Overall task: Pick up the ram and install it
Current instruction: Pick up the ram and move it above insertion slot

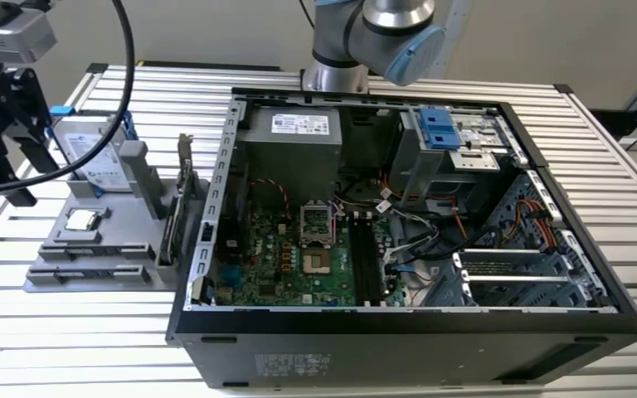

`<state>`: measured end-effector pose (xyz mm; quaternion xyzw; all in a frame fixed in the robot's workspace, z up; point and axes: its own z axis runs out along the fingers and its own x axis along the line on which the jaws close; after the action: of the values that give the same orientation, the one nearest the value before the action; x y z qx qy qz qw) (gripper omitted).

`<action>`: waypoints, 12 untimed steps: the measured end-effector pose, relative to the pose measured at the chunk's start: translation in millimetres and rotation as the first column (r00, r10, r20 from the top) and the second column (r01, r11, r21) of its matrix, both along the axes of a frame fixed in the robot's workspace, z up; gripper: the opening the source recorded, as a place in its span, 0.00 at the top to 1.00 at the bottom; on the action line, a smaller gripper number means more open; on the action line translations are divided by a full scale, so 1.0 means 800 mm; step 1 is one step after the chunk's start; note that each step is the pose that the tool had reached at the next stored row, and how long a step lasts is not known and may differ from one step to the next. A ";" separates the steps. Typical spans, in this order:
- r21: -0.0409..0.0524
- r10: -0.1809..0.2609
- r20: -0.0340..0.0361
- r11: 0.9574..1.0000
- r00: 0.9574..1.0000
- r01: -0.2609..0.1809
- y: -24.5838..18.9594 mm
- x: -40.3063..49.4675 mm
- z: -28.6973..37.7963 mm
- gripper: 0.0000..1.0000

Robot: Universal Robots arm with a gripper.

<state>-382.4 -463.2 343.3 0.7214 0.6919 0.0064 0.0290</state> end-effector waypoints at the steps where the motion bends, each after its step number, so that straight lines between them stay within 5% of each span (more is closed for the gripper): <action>1: 0.000 0.000 0.000 1.000 1.000 0.000 0.0000 0.000 -0.0011 0.00; 12: 0.000 0.000 0.000 1.000 1.000 0.000 0.0000 0.000 -0.0146 0.00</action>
<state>-382.4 -463.2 331.7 0.7214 0.6919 0.0064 0.0290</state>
